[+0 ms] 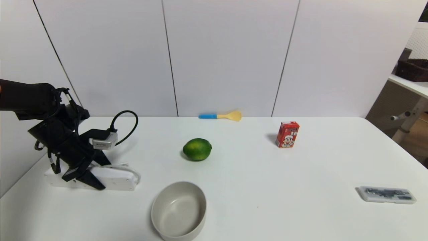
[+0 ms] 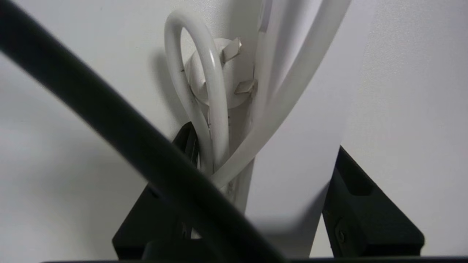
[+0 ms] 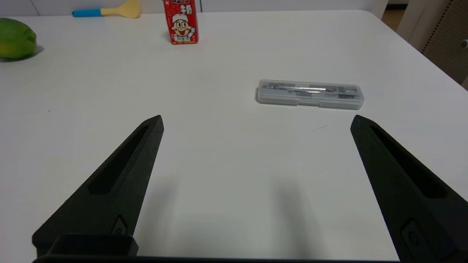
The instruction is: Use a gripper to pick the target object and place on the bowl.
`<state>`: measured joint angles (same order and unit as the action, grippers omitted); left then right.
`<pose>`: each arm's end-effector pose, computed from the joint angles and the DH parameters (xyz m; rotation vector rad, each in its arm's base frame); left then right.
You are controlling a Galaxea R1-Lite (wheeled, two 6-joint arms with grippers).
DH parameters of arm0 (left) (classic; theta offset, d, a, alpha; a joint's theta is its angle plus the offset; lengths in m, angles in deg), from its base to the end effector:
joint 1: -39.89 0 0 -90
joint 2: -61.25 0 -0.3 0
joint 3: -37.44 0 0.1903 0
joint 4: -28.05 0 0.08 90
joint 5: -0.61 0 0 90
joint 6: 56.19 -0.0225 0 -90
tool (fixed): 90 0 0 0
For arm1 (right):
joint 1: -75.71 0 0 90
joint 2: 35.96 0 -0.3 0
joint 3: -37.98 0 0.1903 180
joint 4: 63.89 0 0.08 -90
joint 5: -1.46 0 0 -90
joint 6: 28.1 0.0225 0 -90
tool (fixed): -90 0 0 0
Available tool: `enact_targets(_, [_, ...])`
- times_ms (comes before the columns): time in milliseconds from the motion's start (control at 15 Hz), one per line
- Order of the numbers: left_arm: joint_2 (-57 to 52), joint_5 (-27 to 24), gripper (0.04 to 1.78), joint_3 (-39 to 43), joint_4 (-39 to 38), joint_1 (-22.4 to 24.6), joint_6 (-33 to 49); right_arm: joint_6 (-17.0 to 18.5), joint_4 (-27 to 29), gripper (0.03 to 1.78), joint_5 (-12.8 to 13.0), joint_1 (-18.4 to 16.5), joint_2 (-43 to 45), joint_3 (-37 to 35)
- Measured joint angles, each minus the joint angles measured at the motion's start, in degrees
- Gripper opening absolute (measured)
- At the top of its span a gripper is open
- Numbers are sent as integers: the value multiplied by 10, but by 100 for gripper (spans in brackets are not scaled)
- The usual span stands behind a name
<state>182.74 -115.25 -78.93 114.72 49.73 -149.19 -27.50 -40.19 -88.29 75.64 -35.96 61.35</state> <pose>0.3397 0.0490 0.1386 0.7966 0.9149 -1.2862 -0.0228 -0.0001 0.0749 0.0105 0.0057 -0.0056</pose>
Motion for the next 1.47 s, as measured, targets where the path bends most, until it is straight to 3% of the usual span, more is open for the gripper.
enact_targets(200, [-4,0,85,0,0,0,1,0,0,177,0,0,0,0])
enact_targets(800, [-101,10,85,-14,1,-11,10,0,0,177,0,0,0,0])
enact_targets(1200, [-187,-2,85,-27,-3,-110,75,0,0,177,0,0,0,0])
enact_targets(1467, [-229,-7,85,-37,-14,-223,179,0,0,177,0,0,0,0])
